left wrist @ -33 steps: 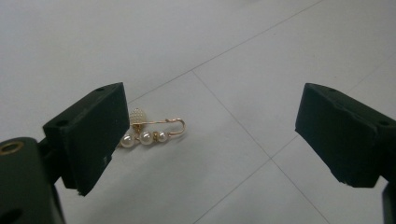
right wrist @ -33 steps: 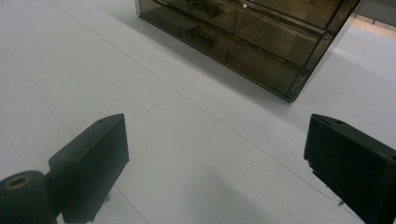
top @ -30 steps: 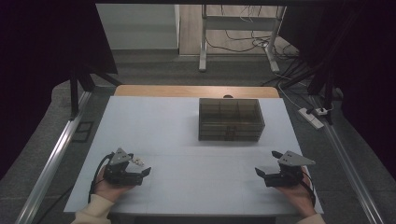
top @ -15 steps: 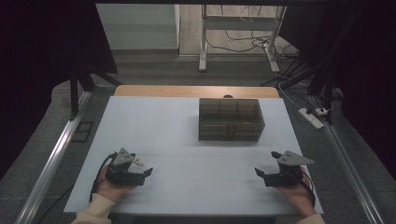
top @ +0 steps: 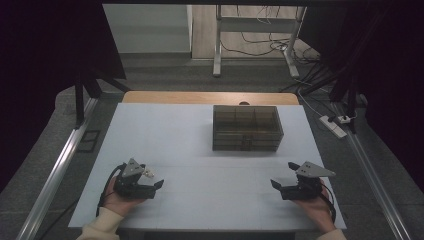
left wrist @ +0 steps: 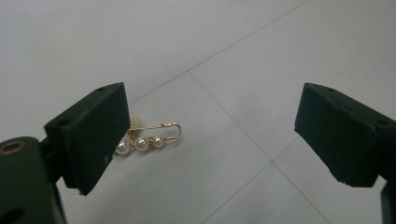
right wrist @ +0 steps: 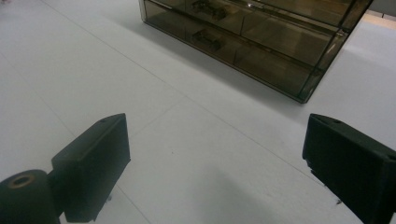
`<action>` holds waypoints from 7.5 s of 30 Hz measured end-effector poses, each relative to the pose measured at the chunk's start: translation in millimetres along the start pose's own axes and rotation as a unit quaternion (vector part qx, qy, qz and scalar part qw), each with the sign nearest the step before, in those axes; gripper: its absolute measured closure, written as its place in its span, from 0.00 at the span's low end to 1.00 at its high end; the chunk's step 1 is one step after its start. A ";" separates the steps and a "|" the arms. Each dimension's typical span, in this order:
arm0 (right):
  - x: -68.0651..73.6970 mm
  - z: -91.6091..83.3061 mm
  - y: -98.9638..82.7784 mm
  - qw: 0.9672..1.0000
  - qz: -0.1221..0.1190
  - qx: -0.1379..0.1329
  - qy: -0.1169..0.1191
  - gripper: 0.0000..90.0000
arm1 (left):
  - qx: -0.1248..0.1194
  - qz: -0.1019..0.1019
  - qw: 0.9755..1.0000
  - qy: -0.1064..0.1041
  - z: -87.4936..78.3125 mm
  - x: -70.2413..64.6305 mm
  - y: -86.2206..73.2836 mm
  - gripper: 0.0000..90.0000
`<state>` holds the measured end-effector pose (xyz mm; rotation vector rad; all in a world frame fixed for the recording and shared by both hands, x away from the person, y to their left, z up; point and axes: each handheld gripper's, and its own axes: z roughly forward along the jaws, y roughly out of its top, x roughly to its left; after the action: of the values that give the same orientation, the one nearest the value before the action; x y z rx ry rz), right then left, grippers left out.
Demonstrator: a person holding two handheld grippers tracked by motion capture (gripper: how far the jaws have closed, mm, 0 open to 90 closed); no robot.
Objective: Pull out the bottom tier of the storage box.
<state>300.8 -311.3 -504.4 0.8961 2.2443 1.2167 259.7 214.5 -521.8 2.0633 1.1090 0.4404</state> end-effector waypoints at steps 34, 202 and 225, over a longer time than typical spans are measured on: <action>18.0 10.0 7.0 1.000 -0.011 -0.015 0.005 0.14 | 0.000 -0.003 1.000 0.004 3.0 0.5 -0.8 0.11; 63.6 70.3 28.1 0.936 -0.321 0.038 -0.138 0.26 | 0.016 0.004 1.000 0.010 14.2 0.7 2.4 0.11; 62.0 84.6 31.1 0.931 -0.333 0.037 -0.145 0.27 | 0.017 0.006 1.000 0.010 14.0 0.8 2.2 0.11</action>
<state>321.6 -206.1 -526.2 0.2528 2.0905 0.6422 269.7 208.1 -529.6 2.1001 1.1232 0.4535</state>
